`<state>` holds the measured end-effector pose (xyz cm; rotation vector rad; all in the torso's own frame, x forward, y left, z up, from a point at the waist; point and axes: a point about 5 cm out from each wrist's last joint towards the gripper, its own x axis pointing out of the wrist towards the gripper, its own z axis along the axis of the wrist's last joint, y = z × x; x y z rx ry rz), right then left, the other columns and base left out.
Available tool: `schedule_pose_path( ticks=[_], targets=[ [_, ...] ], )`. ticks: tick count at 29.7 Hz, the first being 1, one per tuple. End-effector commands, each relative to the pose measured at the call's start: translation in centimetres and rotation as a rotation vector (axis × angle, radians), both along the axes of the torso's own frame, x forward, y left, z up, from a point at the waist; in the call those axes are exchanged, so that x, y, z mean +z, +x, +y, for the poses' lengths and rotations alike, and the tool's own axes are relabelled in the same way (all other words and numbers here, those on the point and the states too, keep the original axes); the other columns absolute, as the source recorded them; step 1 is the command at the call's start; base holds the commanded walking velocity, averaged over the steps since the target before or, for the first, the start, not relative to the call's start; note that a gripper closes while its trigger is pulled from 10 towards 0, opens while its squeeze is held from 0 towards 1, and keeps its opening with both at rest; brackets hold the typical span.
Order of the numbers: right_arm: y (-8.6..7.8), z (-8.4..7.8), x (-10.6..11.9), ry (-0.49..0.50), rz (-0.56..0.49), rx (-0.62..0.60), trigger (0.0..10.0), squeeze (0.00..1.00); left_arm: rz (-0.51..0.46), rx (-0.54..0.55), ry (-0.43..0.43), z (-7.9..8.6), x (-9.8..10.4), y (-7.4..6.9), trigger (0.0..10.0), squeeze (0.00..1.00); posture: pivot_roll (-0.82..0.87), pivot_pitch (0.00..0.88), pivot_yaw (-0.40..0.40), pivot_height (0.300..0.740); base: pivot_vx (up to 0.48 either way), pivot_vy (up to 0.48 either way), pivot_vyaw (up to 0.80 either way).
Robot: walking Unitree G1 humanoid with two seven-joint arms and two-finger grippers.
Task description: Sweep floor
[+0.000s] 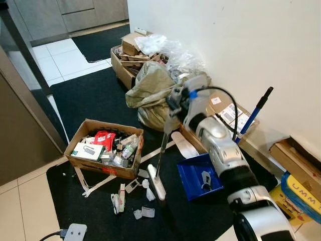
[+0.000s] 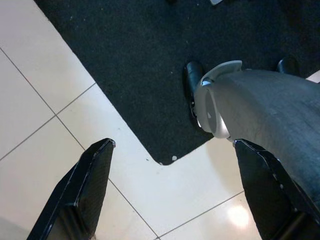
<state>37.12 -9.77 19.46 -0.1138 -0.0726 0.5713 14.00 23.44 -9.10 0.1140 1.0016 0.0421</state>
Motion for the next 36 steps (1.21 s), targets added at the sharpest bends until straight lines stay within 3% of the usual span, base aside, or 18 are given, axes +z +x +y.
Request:
schedule_pose_path(
  ticks=[1,9,13,18,19,23,29,31,36],
  targets=[
    [-0.5,0.8,0.4,0.012,0.009,0.054,10.0,0.0,0.009,-0.01,0.032,0.9,0.1,-0.3,10.0,0.0,-0.05,0.101,0.025,0.74,0.0,0.0,0.0],
    [-1.9,2.4,-0.3,0.03,0.079,0.123,10.0,0.0,-0.017,-0.053,0.042,1.1,0.5,0.6,10.0,0.0,-0.05,0.125,0.026,0.74,0.0,0.0,0.0],
    [-3.3,3.9,-0.5,0.125,0.175,0.208,10.0,0.0,-0.019,-0.083,0.036,0.5,0.4,0.4,10.0,0.0,-0.05,0.163,0.02,0.74,0.0,0.0,0.0],
    [-4.3,5.2,-0.5,0.195,0.223,0.251,10.0,0.0,-0.024,-0.099,0.027,0.2,0.3,0.2,10.0,0.0,-0.05,0.179,0.018,0.74,0.0,0.0,0.0],
    [-4.8,6.1,-0.9,0.219,0.252,0.263,10.0,0.0,-0.027,-0.11,0.025,0.2,0.3,0.1,10.0,0.0,-0.05,0.203,0.015,0.74,0.0,0.0,0.0],
    [-5.5,7.3,-1.4,0.234,0.288,0.265,10.0,0.0,-0.033,-0.125,0.023,0.1,0.3,0.0,10.0,0.0,-0.04,0.217,0.014,0.74,0.0,0.0,0.0],
    [-5.8,8.3,-2.6,0.271,0.314,0.176,10.0,0.0,-0.033,-0.144,0.022,0.1,0.2,-0.5,10.0,0.0,-0.03,0.257,0.011,0.74,0.0,0.0,0.0],
    [-5.6,8.6,-3.5,0.407,0.302,0.022,10.0,0.0,-0.037,-0.172,0.018,0.0,0.1,-1.0,10.0,0.0,0.0,0.304,0.015,0.74,0.0,0.0,0.0],
    [-5.9,9.1,-3.8,0.504,0.28,-0.019,10.0,0.0,-0.037,-0.204,0.017,0.0,0.0,-1.6,10.0,0.0,0.01,0.328,0.016,0.74,0.0,0.0,0.0]
  ],
)
